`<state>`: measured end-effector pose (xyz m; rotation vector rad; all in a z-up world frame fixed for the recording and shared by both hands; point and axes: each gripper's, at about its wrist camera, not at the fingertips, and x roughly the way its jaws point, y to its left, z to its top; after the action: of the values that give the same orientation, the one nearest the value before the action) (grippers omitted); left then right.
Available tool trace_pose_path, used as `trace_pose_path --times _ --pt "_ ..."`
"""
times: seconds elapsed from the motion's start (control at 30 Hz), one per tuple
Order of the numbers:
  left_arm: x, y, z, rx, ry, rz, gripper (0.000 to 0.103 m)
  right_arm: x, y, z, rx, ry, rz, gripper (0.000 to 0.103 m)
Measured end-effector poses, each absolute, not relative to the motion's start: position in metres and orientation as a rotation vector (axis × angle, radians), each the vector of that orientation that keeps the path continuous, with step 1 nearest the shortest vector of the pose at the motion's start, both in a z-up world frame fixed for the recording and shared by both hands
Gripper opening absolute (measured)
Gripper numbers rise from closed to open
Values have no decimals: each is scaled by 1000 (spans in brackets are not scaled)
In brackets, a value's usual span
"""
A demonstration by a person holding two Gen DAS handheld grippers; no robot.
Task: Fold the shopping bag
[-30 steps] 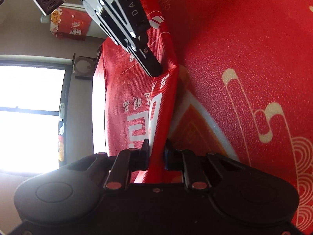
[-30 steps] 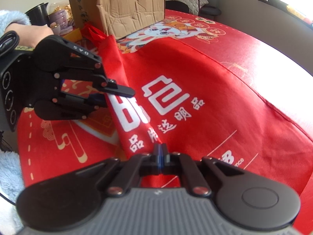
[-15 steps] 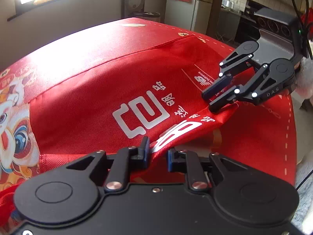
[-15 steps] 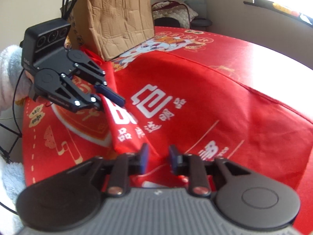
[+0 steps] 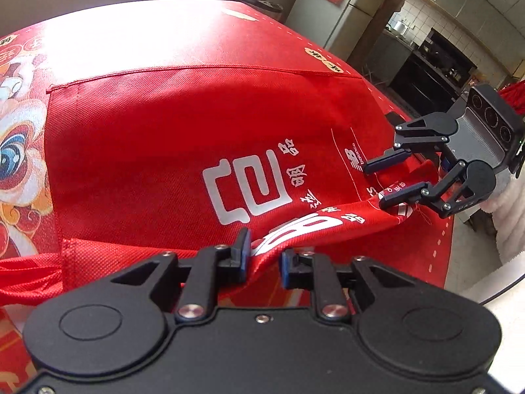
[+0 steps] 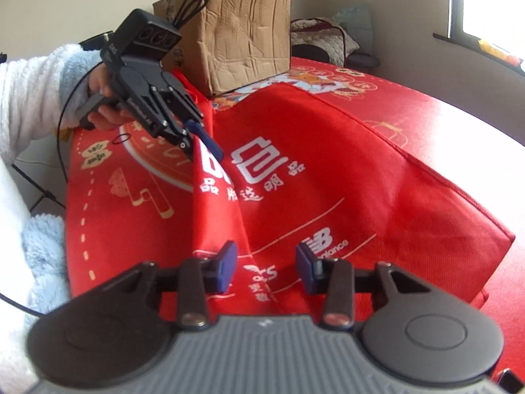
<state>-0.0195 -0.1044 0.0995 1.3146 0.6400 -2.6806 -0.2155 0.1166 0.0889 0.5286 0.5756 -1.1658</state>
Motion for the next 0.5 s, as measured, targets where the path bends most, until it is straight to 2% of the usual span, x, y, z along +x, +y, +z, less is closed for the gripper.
trace_pose_path --times 0.4,0.47,0.5 --pt "-28 -95 103 1350 600 -2623 19 -194 132 96 413 562 -1179 39" --pt "-30 -93 105 1356 597 -2623 19 -188 134 98 379 580 -1162 45" --pt "-30 -94 105 1359 597 -2622 19 -185 135 99 365 590 -1146 51"
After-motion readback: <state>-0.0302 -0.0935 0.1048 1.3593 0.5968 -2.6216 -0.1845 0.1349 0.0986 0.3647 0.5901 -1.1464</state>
